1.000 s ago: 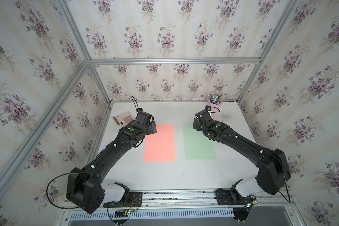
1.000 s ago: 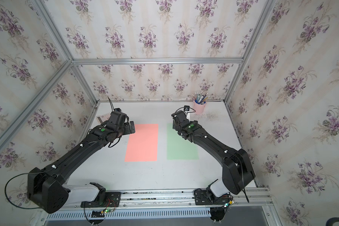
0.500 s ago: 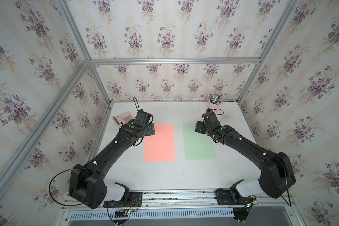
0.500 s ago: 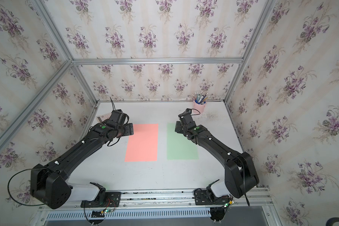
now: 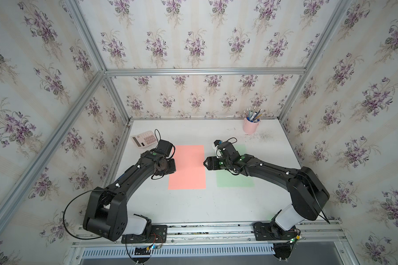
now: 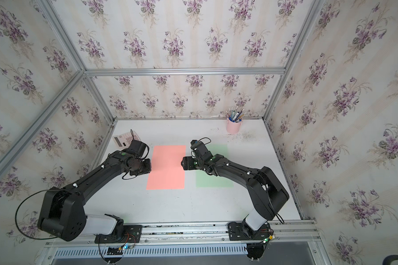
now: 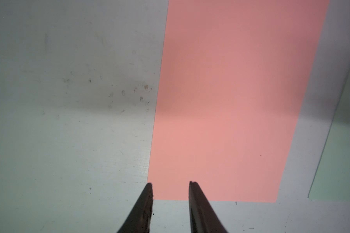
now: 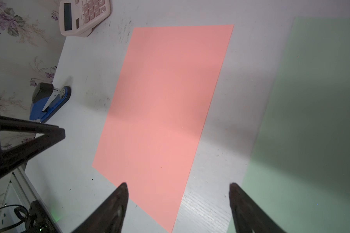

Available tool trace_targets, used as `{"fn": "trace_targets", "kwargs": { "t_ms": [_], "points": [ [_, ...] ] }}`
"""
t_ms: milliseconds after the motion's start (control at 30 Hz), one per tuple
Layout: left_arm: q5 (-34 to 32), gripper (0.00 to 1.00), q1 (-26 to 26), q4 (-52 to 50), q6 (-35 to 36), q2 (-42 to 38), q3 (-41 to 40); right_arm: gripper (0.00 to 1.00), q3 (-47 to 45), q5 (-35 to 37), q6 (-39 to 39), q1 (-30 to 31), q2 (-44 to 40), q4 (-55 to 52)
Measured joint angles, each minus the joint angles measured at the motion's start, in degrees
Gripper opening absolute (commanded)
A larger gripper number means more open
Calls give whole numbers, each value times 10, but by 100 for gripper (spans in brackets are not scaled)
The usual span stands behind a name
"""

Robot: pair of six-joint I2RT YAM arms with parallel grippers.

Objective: Fold the rectangular paper in half along the long edge
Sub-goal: Pick up the paper from the center of the board.

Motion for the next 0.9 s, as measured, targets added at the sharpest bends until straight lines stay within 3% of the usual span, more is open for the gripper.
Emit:
{"fn": "trace_targets", "kwargs": {
  "t_ms": [100,433,633,900],
  "points": [
    [6,43,19,14,-9,26,-18,79,4,-1,3,2,14,4],
    [24,47,58,78,-18,73,-16,79,39,14,19,9,71,-5],
    [34,46,80,120,-13,105,-21,79,71,33,26,16,105,-27],
    [63,35,100,162,-1,137,-5,79,106,48,27,16,132,-62]
  ]
}}
